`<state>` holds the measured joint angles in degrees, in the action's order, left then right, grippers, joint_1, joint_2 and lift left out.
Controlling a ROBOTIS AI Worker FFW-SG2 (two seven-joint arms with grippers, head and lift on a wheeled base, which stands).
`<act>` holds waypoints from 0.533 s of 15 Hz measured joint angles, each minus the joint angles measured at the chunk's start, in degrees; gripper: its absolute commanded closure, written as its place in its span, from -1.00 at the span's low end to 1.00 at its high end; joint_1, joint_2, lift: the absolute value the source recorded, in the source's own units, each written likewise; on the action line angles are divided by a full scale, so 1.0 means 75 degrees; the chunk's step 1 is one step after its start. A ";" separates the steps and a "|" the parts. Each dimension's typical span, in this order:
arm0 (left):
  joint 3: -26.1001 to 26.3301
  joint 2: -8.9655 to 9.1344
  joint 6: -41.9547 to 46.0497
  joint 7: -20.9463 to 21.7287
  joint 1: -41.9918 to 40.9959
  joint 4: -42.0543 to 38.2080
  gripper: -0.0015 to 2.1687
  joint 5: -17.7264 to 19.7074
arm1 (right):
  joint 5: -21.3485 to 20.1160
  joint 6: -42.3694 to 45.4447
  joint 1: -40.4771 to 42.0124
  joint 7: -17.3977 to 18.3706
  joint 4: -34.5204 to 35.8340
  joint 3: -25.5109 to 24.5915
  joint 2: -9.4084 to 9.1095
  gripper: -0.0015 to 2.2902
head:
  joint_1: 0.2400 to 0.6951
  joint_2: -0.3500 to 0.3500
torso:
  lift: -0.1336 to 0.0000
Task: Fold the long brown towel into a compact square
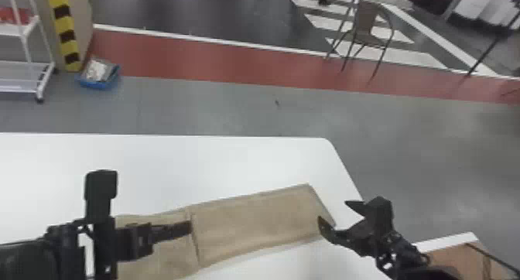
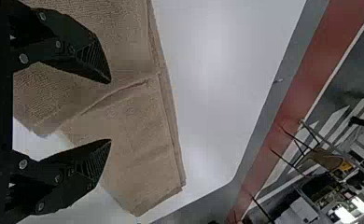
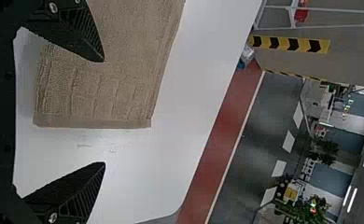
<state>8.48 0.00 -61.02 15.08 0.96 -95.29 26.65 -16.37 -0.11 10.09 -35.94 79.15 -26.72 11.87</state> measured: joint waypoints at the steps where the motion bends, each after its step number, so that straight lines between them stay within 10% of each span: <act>1: -0.0024 0.0000 -0.0036 0.0006 0.0001 0.0001 -0.98 0.0083 | -0.0008 -0.0033 -0.0024 0.0000 0.0002 0.0050 -0.0010 -0.95 | 1.00 -1.00 | 1.00; 5: -0.0197 0.0000 -0.0146 0.0001 -0.0031 -0.0074 -0.98 0.0217 | 0.0088 -0.0371 -0.0149 -0.0016 0.0198 0.0353 -0.0234 -0.90 | 1.00 -1.00 | 1.00; 8: -0.0439 -0.0037 0.0086 0.0019 -0.0154 -0.0252 -0.92 -0.0601 | 0.0249 -0.1235 -0.0304 -0.0012 0.0589 0.0547 -0.0623 -0.81 | 1.00 -1.00 | 1.00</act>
<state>5.19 -0.28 -60.37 15.22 -0.20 -97.18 22.14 -14.50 -9.38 7.81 -36.03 83.57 -22.62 7.19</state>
